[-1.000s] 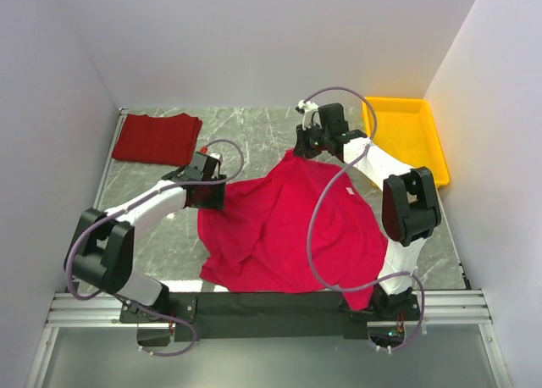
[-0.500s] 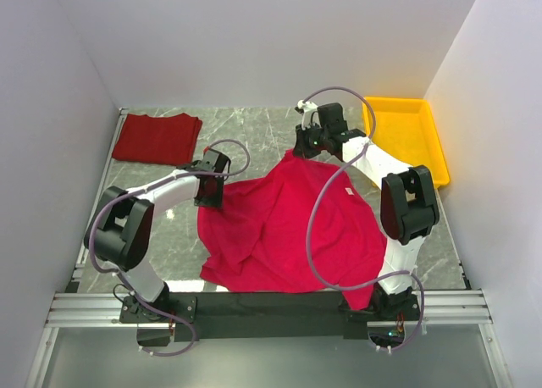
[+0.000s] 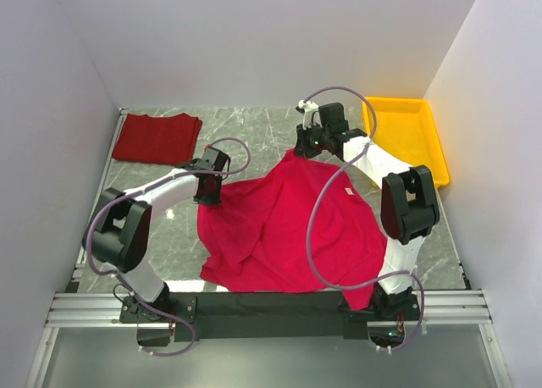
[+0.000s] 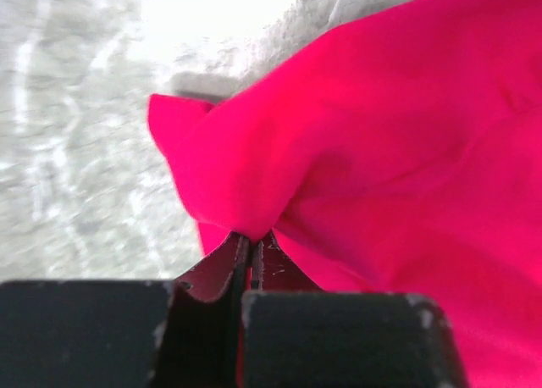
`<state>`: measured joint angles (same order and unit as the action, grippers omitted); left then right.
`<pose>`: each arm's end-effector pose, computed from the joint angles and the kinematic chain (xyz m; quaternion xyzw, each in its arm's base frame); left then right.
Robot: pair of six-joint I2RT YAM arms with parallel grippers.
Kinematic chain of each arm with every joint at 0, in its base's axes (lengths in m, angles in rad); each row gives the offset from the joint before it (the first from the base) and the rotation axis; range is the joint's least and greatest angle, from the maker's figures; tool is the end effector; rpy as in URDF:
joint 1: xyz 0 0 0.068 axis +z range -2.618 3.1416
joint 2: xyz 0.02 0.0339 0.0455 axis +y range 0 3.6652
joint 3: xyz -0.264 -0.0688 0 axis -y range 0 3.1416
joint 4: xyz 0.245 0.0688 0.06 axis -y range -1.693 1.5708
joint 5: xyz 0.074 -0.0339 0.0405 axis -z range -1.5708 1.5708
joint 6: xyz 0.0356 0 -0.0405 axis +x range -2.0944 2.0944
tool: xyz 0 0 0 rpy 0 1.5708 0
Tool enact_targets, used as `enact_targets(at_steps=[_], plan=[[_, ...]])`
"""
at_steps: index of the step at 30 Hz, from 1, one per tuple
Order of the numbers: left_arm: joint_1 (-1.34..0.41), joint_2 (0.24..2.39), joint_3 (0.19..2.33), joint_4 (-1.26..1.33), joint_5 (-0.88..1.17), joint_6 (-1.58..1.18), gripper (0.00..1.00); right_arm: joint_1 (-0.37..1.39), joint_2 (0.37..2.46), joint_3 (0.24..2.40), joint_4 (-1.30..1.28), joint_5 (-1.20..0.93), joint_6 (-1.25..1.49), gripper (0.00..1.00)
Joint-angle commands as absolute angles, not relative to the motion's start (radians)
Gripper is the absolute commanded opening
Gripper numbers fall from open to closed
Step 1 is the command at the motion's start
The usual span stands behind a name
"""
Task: Fold and stack the t-shirts
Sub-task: Flatten the tshirt out
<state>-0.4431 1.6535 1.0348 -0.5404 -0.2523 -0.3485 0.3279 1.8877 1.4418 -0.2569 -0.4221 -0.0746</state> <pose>0.2925 -0.1290 0.1840 0.0202 0.9712 0.0355 0.2346 0.4028 0.1524 0.2440 -0.2637 0.8516 0.2405 0.3839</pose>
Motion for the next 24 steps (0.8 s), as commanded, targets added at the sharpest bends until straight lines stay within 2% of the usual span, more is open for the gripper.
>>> enact_targets(at_steps=[1,9,16,19,24], plan=[[-0.445,1.51,1.08,-0.575,-0.271,-0.299,0.01,0.318,1.842,1.489,-0.252,-0.457,-0.126,0.0],[-0.322,1.254,1.051,-0.624,-0.232,-0.308,0.01,0.314,1.744,1.445,-0.27,-0.587,-0.27,0.0],[-0.273,1.247,1.017,-0.667,-0.14,-0.319,0.01,0.322,1.66,1.391,-0.357,-0.771,-0.415,0.0],[-0.27,1.262,1.005,-0.657,-0.115,-0.331,0.01,0.383,1.614,1.356,-0.468,-0.805,-0.551,0.0],[-0.268,1.29,1.011,-0.64,-0.08,-0.344,0.01,0.615,1.525,1.211,-0.58,-0.64,-0.655,0.0]])
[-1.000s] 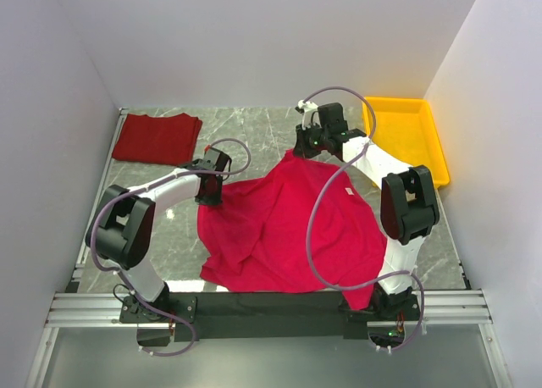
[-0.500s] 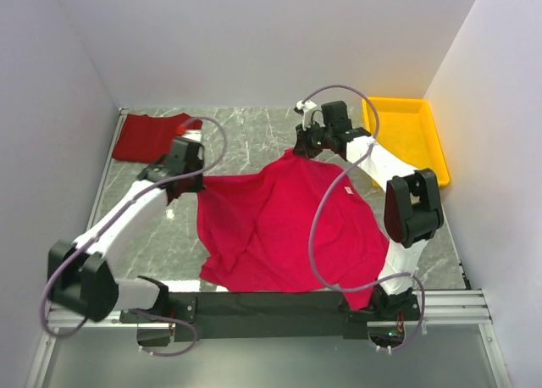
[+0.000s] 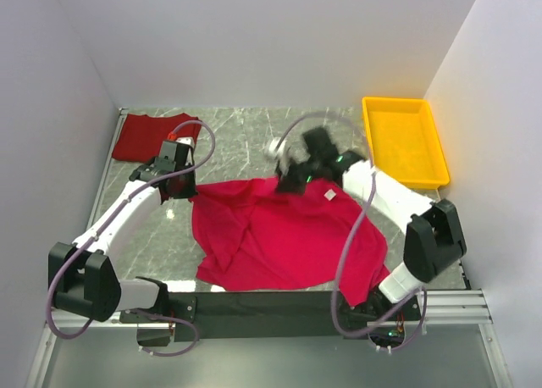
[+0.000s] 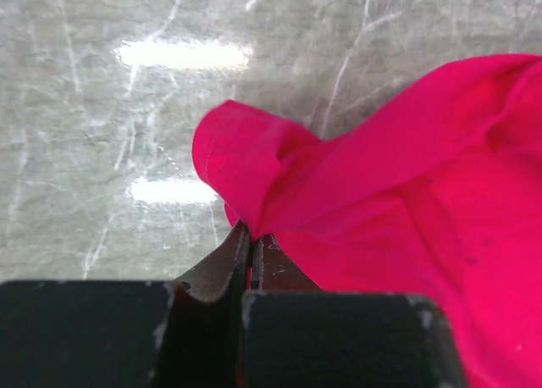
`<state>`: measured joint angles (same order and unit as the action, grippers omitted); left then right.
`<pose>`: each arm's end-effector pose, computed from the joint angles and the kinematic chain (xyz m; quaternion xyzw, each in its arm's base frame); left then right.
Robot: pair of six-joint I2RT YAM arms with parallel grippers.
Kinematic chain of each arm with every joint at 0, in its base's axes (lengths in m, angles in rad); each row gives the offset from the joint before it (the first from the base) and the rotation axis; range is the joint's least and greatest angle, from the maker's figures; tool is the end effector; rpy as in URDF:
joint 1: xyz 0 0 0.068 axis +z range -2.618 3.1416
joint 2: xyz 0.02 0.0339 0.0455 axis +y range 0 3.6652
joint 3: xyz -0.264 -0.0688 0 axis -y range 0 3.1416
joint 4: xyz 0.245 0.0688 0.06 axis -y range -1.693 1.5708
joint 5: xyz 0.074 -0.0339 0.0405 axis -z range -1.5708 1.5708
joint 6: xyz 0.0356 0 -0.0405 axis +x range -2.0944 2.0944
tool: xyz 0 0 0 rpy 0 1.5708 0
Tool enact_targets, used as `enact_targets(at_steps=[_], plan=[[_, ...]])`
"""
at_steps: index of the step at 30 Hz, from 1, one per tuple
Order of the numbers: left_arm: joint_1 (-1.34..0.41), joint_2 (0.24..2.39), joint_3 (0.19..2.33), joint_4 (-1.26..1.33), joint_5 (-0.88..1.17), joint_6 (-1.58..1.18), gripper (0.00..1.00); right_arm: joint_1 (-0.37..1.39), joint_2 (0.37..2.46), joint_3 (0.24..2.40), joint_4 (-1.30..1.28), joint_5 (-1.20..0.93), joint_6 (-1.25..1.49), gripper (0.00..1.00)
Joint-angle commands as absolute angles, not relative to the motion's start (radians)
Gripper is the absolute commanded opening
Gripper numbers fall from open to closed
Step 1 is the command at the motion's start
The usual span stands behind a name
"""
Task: Fold and stack the t-shirts
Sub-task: Flatten the tshirt out
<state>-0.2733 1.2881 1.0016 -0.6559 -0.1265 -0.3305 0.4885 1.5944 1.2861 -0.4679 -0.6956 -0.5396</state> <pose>0.2541 -0.0666 0.2669 -0.0467 0.9482 -0.0343 0.3124 0.2985 0.1845 0.2893 -0.5411 0.6900 0.3049 0.3717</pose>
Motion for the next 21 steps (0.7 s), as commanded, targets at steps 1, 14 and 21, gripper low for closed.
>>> enact_targets(at_steps=[1,14,21], plan=[[-0.268,1.29,1.011,-0.641,-0.078,-0.344,0.01,0.638,1.513,1.139,-0.553,-0.606,-0.637,0.0],[-0.267,1.249,0.954,-0.649,-0.041,-0.345,0.01,0.44,1.506,1.218,-0.728,-0.661,-0.828,0.55],[-0.267,1.23,0.946,-0.643,-0.031,-0.356,0.01,0.359,1.709,1.353,-0.908,-0.683,-1.2,0.57]])
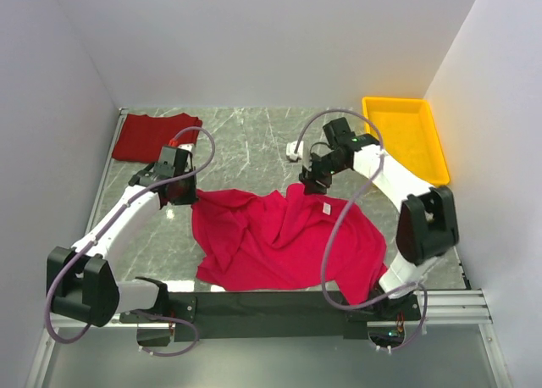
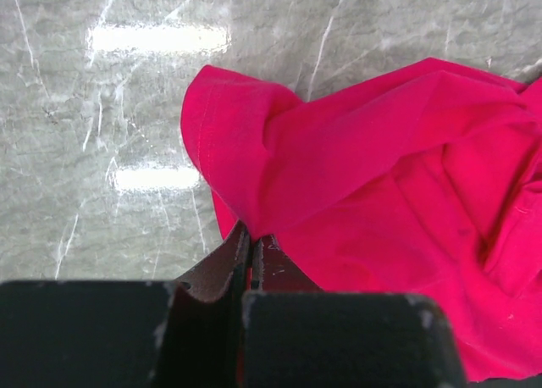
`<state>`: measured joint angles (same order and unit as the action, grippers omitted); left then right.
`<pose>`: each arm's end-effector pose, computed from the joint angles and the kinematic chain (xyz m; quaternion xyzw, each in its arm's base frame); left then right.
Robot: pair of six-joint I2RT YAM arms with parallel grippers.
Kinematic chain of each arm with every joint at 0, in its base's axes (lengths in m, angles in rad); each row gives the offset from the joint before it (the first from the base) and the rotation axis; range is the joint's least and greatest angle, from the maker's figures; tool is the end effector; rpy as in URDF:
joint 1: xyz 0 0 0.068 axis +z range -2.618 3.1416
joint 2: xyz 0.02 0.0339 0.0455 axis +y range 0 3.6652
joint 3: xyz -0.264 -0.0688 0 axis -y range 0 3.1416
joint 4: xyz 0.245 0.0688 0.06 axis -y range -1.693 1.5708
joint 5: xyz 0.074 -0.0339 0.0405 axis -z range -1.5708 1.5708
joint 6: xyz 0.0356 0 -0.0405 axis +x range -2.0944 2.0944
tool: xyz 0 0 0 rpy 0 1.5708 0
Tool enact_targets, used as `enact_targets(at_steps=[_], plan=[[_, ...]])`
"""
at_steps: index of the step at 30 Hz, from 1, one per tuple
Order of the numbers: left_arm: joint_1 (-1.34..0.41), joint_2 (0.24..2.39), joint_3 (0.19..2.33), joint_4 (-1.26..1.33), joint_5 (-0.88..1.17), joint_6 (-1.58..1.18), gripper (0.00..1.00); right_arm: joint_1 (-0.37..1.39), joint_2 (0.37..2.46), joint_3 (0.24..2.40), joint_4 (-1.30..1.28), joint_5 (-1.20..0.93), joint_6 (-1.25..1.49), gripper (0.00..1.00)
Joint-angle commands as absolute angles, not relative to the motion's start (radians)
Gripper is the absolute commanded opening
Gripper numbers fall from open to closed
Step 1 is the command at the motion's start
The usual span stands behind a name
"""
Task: Fold and stack the t-shirts
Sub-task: Flatten the tshirt out
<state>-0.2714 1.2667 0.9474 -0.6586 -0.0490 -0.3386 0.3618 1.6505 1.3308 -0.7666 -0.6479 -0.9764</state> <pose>0.2448 -0.0663 0.2546 -0.0393 0.9553 -0.0653 0.2856 0.3105 0.1405 0.2660 -0.6307 0.6745 0.2258 0.3102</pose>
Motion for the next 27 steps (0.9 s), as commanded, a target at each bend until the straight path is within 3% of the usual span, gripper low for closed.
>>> enact_targets(at_steps=[1,11,14,21,27], plan=[[-0.267,1.23,0.945,-0.643,-0.026,-0.359,0.01,0.357,1.736,1.361,-0.931,-0.687,-1.238,0.57],[-0.267,1.215,0.942,-0.643,-0.017,-0.368,0.01,0.357,1.907,1.539,-0.947,-0.664,-1.25,0.56],[-0.267,1.209,0.942,-0.641,-0.015,-0.373,0.01,0.356,1.913,1.529,-0.893,-0.635,-1.194,0.54],[-0.267,1.197,0.943,-0.646,-0.008,-0.38,0.01,0.356,1.937,1.52,-0.925,-0.629,-1.173,0.39],[-0.267,1.19,0.943,-0.646,-0.008,-0.383,0.01,0.36,1.904,1.471,-0.962,-0.667,-1.189,0.39]])
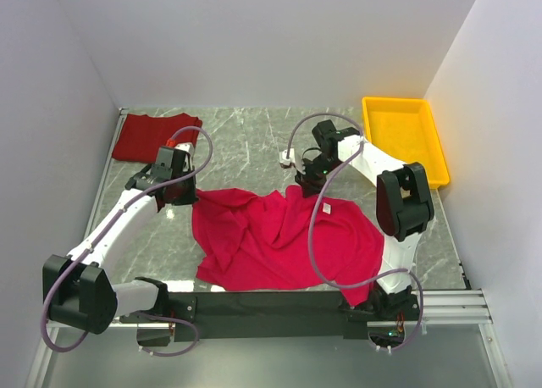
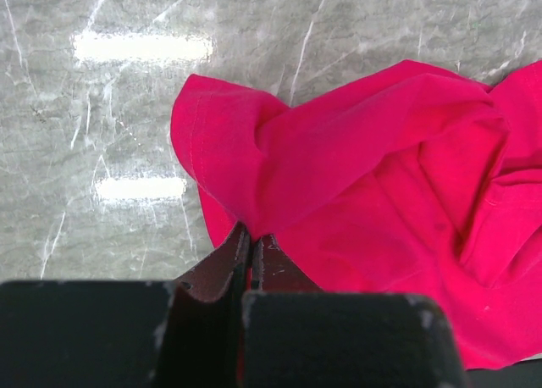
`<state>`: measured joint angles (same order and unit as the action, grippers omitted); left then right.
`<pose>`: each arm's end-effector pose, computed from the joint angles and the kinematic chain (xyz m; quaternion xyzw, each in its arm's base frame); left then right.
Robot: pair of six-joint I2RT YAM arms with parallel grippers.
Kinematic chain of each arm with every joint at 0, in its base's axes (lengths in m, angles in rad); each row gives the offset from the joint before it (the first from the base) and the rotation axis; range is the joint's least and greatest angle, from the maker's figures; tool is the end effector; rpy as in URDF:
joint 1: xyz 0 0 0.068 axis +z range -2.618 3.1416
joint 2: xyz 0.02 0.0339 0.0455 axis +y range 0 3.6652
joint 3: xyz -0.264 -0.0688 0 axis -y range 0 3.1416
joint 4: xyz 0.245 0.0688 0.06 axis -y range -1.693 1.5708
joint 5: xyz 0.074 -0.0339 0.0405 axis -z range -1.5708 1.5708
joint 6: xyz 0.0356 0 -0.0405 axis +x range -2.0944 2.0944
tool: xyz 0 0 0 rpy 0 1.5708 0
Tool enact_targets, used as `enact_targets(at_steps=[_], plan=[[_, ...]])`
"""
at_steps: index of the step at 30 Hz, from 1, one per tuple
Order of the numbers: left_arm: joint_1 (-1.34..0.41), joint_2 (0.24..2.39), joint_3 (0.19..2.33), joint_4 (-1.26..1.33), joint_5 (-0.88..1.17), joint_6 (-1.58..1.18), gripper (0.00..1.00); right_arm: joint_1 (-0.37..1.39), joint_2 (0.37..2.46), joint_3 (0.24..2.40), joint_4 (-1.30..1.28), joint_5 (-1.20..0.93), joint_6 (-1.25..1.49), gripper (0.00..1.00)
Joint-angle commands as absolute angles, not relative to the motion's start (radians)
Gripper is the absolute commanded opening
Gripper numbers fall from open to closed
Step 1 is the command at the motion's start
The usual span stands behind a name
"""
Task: Fold and stack the t-shirts
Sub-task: Flatten the tshirt out
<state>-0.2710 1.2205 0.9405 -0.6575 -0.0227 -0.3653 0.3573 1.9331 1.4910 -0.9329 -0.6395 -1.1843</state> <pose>0.2375 -0.0652 0.2631 -0.0483 0.9490 -0.0872 0.2991 0.3492 0.1530 0.2092 -0.6803 0.6563 0.2492 0.2107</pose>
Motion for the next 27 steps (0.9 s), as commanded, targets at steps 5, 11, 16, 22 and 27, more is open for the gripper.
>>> enact_targets(at_steps=[5,11,16,22,27], plan=[[-0.267,1.187,0.939,-0.641,0.009,-0.39,0.01,0.364,1.927,1.477,-0.962,-0.673,-1.163,0.41],[-0.267,1.181,0.937,-0.641,0.012,-0.396,0.01,0.365,1.936,1.488,-0.953,-0.684,-1.144,0.22],[-0.267,1.174,0.939,-0.643,0.005,-0.399,0.01,0.361,1.832,1.439,-0.954,-0.69,-1.157,0.0],[-0.265,1.16,0.942,-0.655,0.005,-0.42,0.01,0.322,1.561,1.283,-0.947,-0.672,-1.157,0.0],[-0.262,1.149,0.937,-0.653,0.003,-0.437,0.01,0.316,1.295,1.005,-0.93,-0.58,-1.181,0.0]])
